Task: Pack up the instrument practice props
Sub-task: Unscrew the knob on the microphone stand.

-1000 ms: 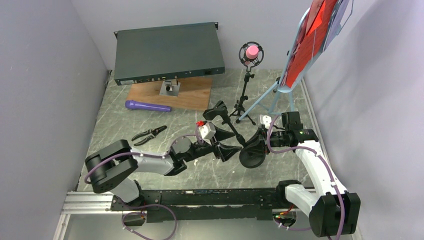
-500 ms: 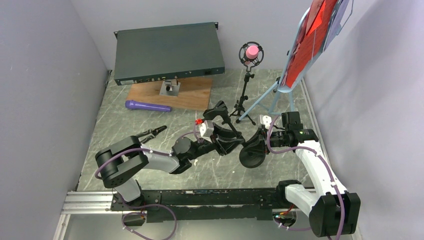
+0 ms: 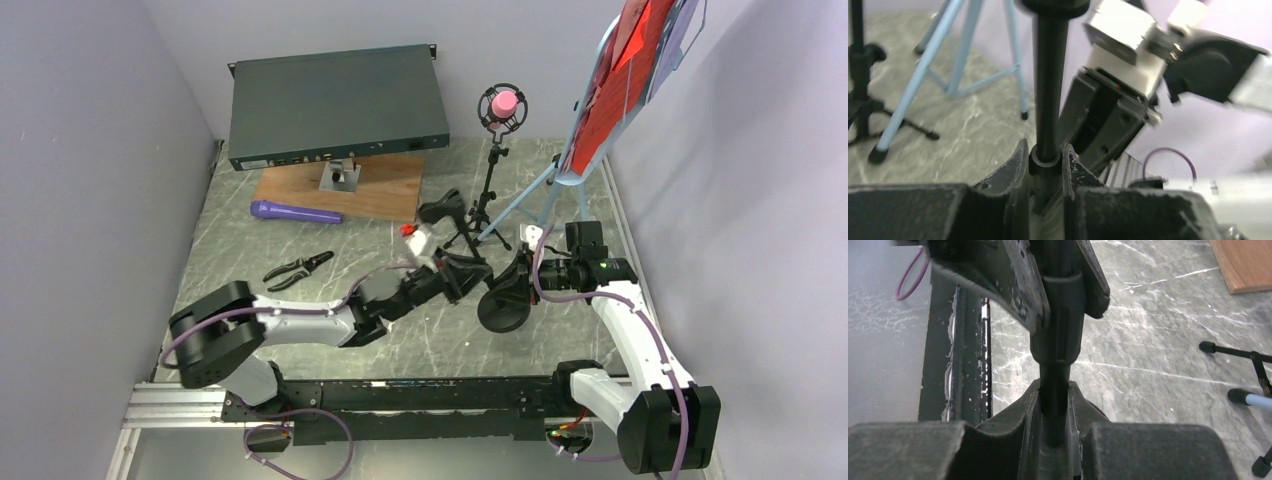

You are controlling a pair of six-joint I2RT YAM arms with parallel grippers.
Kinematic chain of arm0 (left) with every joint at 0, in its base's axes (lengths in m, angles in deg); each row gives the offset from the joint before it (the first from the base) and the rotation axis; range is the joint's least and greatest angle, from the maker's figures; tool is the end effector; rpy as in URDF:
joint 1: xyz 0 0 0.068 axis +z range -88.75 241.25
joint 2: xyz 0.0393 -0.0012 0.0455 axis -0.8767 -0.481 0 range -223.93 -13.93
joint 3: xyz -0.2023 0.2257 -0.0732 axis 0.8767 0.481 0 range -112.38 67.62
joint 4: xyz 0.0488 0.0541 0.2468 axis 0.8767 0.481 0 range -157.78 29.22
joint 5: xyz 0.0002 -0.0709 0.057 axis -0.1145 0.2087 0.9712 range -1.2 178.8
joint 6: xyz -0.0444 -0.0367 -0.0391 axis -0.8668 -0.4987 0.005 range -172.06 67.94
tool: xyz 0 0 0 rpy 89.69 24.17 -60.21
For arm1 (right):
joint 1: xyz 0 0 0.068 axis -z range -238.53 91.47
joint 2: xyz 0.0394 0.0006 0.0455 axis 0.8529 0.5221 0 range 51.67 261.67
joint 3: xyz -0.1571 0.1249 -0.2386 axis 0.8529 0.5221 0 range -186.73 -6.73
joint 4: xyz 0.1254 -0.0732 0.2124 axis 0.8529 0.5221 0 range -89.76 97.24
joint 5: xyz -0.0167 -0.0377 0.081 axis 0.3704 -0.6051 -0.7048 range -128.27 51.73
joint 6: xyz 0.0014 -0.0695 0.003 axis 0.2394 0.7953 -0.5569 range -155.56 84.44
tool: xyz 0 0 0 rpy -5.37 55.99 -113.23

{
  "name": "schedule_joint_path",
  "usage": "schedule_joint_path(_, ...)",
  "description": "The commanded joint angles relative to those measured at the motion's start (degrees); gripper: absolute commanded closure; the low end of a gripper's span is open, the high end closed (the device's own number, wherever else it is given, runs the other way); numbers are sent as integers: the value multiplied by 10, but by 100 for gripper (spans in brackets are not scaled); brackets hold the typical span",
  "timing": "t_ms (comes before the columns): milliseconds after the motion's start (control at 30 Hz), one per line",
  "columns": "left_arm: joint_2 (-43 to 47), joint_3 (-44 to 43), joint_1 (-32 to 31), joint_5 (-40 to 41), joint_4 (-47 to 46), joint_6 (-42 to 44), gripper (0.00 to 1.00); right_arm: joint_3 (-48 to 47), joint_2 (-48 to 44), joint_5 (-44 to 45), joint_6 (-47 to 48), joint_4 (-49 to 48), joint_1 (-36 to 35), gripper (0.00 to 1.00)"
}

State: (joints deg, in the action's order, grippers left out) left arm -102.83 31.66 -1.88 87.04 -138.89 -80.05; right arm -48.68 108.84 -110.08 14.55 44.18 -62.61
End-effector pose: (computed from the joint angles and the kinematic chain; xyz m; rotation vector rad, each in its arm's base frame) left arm 0.1481 -0.2961 0.3024 0.4453 1.3088 -1.3774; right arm 0.1458 0.0643 0.2850 -1.2399 1.5649 1.0933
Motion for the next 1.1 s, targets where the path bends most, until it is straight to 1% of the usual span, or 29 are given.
schedule_joint_path(0,65,-250,-75,317,655,-196,100,-8,-7,-15,-74,-93,1,100)
schedule_joint_path(33,41,-335,-78,347,823,-270,100,-7,-6,-14,-82,-98,1,100)
schedule_joint_path(67,13,-405,-81,362,931,-321,100,-6,-7,-14,-88,-102,1,100)
schedule_joint_path(100,-8,-449,-85,371,996,-337,100,-6,-6,-15,-92,-105,0,100)
schedule_joint_path(133,-23,-471,-90,374,1014,-334,100,-5,-6,-16,-94,-107,0,100)
schedule_joint_path(167,-27,-472,-95,372,998,-325,100,-5,-6,-17,-94,-107,0,100)
schedule_joint_path(267,-8,-408,-98,360,888,-297,100,-5,-9,-19,-92,-106,0,100)
schedule_joint_path(300,-1,-396,-98,363,867,-294,100,-5,-10,-19,-92,-105,0,100)
schedule_joint_path(500,39,-352,-98,380,816,-270,100,-7,-9,-24,-88,-101,1,100)
schedule_joint_path(533,48,-340,-98,375,795,-257,100,-7,-9,-25,-88,-100,1,100)
schedule_joint_path(567,56,-323,-98,360,763,-223,100,-7,-10,-25,-88,-100,1,100)
schedule_joint_path(600,66,-302,-98,343,726,-194,92,-8,-9,-25,-88,-99,1,100)
schedule_joint_path(633,77,-278,-98,325,671,-163,78,-9,-9,-25,-87,-97,1,100)
schedule_joint_path(667,89,-249,-97,299,623,-129,57,-11,-9,-26,-85,-96,0,100)
schedule_joint_path(700,101,-221,-97,276,570,-102,39,-12,-8,-27,-85,-94,1,100)
schedule_joint_path(733,114,-185,-97,242,526,-74,25,-12,-8,-28,-84,-94,1,100)
schedule_joint_path(767,127,-159,-96,209,485,-42,14,-12,-8,-29,-83,-93,2,100)
schedule_joint_path(800,138,-138,-94,176,450,-12,7,-12,-8,-31,-80,-90,2,100)
schedule_joint_path(833,154,-121,-91,152,430,10,2,-12,-8,-32,-77,-88,1,100)
schedule_joint_path(867,164,-108,-90,125,416,31,1,-13,-7,-33,-74,-86,1,100)
schedule_joint_path(967,187,-75,-83,84,398,64,1,-15,-6,-41,-57,-73,2,100)
schedule_joint_path(1067,201,-45,-57,37,374,55,1,-19,-7,-48,-29,-49,2,100)
